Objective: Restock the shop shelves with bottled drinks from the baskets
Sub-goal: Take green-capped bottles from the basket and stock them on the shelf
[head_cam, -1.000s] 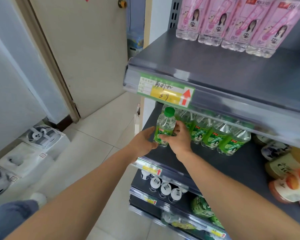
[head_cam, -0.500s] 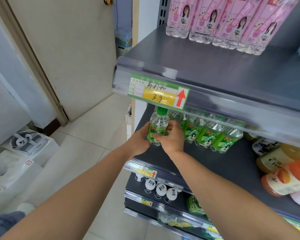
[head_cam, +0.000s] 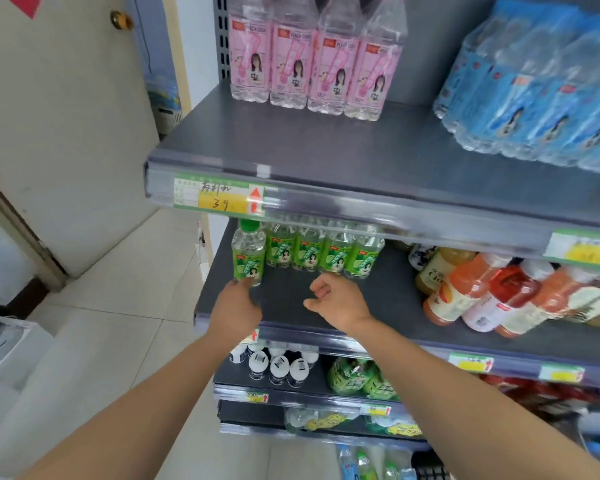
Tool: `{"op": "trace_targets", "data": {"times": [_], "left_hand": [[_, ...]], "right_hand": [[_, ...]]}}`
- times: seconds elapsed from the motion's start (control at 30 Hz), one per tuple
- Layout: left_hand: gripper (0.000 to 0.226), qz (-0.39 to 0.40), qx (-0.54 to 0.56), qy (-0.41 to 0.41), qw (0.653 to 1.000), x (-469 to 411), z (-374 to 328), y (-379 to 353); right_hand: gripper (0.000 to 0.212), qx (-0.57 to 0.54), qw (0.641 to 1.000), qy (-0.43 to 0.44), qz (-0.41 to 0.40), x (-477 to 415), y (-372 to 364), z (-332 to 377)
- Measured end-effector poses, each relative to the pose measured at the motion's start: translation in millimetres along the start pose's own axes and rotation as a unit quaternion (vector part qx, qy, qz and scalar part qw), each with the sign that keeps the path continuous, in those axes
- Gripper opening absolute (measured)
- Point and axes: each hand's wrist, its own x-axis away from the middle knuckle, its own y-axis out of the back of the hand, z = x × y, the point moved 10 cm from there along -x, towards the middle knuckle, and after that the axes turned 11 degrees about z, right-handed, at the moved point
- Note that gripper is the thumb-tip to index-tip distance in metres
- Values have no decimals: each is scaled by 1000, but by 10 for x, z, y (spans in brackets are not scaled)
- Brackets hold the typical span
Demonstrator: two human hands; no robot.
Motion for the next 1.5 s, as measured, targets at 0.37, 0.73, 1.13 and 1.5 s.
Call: {"op": "trace_targets", "data": {"times": [0.37,0.73,1.13,1.5], "left_hand": [[36,94,-172,-136,971,902,-1252,-1592],[25,197,-226,-241,923,2076,-2700,-3779],[15,285,-305,-394,818,3005,-4096,-5669],[26,363,-435,-265,780,3330,-3876,-7518]], "right_hand": [[30,138,985,-97,30,1833,648,-1630],[22,113,970,-215,-11,4053,1417,-3606],[23,33,916,-397,-38,5709,1775,-5403],[35,45,895,-442,40,6209,1638,-7043]]}}
